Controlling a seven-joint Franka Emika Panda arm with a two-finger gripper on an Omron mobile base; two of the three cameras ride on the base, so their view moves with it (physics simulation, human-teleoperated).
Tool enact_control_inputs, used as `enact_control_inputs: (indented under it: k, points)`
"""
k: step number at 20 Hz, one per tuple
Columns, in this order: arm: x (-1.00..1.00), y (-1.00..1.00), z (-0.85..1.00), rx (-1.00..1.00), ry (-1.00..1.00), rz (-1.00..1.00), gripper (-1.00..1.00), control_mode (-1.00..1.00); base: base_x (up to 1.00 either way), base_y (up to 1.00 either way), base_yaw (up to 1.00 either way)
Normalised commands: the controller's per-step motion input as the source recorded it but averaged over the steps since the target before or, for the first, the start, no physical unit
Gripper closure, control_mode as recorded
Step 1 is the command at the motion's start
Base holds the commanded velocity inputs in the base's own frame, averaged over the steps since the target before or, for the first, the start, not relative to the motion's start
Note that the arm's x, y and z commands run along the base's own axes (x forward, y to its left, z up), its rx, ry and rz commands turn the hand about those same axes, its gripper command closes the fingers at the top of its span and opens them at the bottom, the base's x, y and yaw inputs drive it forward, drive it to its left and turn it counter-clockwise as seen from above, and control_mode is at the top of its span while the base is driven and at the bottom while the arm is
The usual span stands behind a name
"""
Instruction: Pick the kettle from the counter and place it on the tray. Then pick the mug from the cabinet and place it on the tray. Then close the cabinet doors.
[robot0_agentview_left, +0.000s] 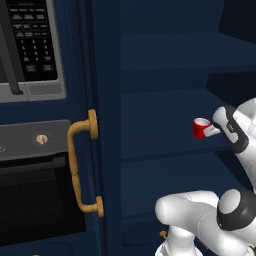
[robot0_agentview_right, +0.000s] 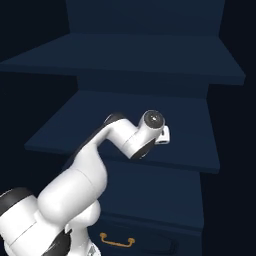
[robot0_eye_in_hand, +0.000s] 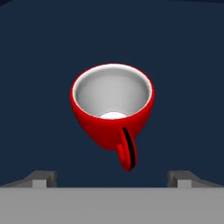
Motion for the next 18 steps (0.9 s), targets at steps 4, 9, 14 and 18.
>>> enact_control_inputs:
  k: [4,9,14,18]
  points:
    - [0.19,-0.18,-0.13,0.0,0.0,-0.04,-1.0,-1.0,0.0,0.0,0.0]
    - [0.13,-0.12,-0.12,0.0,0.0,-0.01,-1.0,-1.0,0.0,0.0,0.0]
    - [0.18,0.0,-0.08,0.0,0.0,-0.01,-1.0,-1.0,0.0,0.0,0.0]
    - [0.21,-0.01,-0.04,0.0,0.0,-0.01,-1.0,-1.0,0.0,0.0,0.0]
